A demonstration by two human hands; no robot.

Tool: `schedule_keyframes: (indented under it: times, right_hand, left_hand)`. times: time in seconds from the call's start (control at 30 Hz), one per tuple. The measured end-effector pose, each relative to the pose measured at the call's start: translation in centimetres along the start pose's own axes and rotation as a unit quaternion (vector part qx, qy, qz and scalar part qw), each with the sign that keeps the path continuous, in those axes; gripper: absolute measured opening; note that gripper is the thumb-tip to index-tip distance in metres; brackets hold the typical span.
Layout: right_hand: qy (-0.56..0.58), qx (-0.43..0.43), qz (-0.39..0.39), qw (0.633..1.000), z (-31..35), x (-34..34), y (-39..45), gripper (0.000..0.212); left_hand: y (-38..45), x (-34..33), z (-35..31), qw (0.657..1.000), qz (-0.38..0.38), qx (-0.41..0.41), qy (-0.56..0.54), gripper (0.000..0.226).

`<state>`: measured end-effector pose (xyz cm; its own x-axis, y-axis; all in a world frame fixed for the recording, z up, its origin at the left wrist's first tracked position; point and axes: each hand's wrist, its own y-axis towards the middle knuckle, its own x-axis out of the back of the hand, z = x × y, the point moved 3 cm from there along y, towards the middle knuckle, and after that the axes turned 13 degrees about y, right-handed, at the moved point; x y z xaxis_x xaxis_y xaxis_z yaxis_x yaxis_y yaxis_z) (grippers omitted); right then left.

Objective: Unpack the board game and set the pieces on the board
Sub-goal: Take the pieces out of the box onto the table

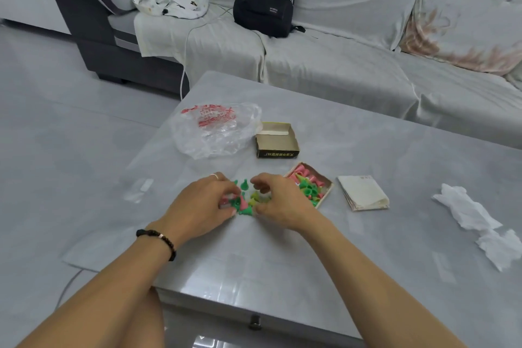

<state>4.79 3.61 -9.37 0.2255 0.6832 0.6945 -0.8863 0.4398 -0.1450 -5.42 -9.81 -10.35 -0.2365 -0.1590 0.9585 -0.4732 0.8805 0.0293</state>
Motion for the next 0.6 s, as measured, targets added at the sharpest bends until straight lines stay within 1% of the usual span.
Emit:
schedule_keyframes:
  times: [0.1, 0.17, 0.23, 0.3, 0.4, 0.5, 0.6]
  right_hand:
    - [-0.008, 0.014, -0.066, 0.998, -0.9, 2.2, -0.3, 0.039]
    - [-0.019, 0.000, -0.115, 0.993, -2.0, 4.2, -0.5, 0.032]
    - [-0.032, -0.030, -0.139, 0.989, -3.6, 6.4, -0.8, 0.030]
    - [-0.046, -0.063, -0.117, 0.990, -5.2, 8.2, -0.9, 0.031]
    - [-0.075, -0.089, -0.033, 0.993, -6.6, 9.2, -0.9, 0.038]
    - [-0.150, -0.065, 0.013, 0.987, -7.1, 8.9, -0.2, 0.043]
    - [-0.202, -0.054, 0.024, 0.978, -7.4, 9.1, 1.0, 0.043]
  left_hand:
    - [0.6, 0.8, -0.4, 1.000, -0.005, 0.006, 0.014, 0.039]
    - [1.5, 1.1, -1.5, 1.000, -0.011, 0.004, 0.020, 0.038]
    - [2.9, 1.0, -3.3, 0.999, -0.013, -0.016, 0.028, 0.037]
    - [4.6, 0.6, -5.6, 0.998, -0.012, -0.047, 0.035, 0.035]
    - [7.4, -0.7, -8.7, 0.994, 0.001, -0.095, 0.052, 0.034]
    - [9.5, -1.9, -10.2, 0.987, 0.056, -0.116, 0.094, 0.037]
    - [10.9, -1.9, -11.2, 0.978, 0.081, -0.131, 0.138, 0.037]
